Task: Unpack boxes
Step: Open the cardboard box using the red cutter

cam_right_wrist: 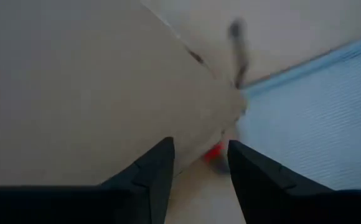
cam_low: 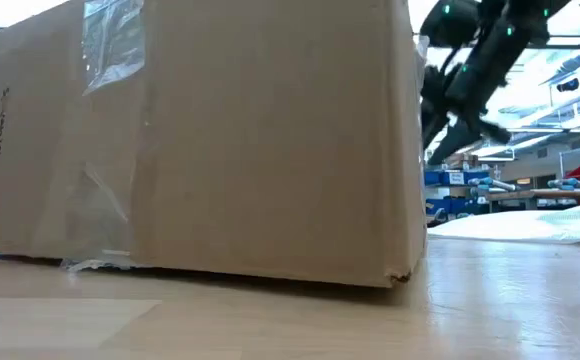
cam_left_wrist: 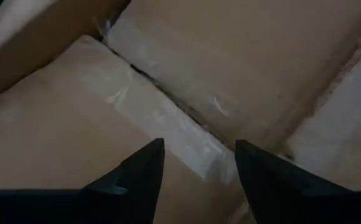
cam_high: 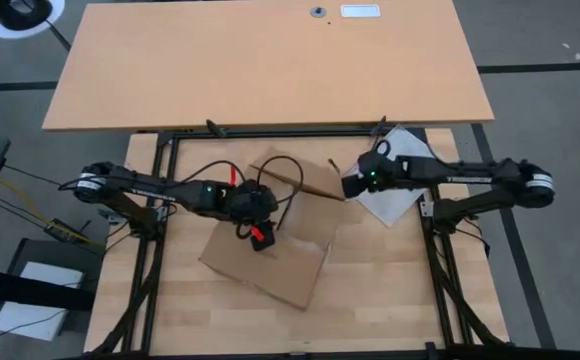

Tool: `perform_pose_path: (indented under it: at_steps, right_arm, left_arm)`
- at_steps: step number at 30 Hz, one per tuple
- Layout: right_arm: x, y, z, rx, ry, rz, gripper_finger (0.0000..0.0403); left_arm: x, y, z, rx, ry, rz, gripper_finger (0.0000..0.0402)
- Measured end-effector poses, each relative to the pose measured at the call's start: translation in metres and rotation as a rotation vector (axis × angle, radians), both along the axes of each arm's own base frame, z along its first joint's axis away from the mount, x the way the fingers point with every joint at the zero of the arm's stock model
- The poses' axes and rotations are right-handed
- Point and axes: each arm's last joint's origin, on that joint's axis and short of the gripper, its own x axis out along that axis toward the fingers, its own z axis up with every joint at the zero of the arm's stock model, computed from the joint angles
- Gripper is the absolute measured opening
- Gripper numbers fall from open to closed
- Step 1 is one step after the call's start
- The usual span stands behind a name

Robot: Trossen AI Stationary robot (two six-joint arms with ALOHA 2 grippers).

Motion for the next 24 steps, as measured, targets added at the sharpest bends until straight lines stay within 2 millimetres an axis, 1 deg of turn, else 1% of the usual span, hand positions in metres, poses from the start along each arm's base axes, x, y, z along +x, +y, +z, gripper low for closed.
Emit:
perform_pose_path:
  at_steps: [2, 4, 7, 9, 12, 16, 18, 21, 24]
  right_arm:
    - [0.006, 0.004, -0.011, 0.075, -0.058, 0.062, 0.0154]
    - [0.012, 0.008, -0.016, 0.134, -0.109, 0.121, 0.0151]
    - [0.014, 0.009, -0.014, 0.155, -0.147, 0.201, 0.0147]
    - [0.009, 0.006, -0.008, 0.147, -0.173, 0.223, 0.0145]
    - [0.0, 0.001, 0.009, 0.113, -0.208, 0.226, 0.0143]
    - [-0.012, -0.002, 0.041, 0.018, -0.29, 0.25, 0.0142]
    - [-0.018, -0.002, 0.056, -0.016, -0.345, 0.252, 0.0142]
    - [-0.025, 0.001, 0.075, -0.052, -0.417, 0.257, 0.0148]
    - [-0.03, 0.005, 0.095, -0.082, -0.482, 0.27, 0.0164]
  left_arm:
    - [0.0, 0.001, 0.0, 0.005, -0.005, 0.006, 0.0209]
    - [0.001, 0.002, 0.001, 0.012, -0.012, 0.014, 0.0209]
    - [0.001, 0.003, 0.001, 0.016, -0.019, 0.02, 0.0209]
    - [0.001, 0.003, 0.001, 0.016, -0.018, 0.022, 0.0209]
    - [0.001, 0.003, 0.004, 0.016, -0.015, 0.022, 0.0209]
    - [0.003, 0.002, 0.025, 0.014, -0.04, 0.019, 0.0209]
    - [0.003, 0.002, 0.038, 0.018, -0.048, 0.016, 0.0209]
    - [0.002, 0.0, 0.066, 0.045, -0.082, 0.015, 0.0209]
    - [-0.005, -0.01, 0.094, 0.089, -0.117, 0.034, 0.0209]
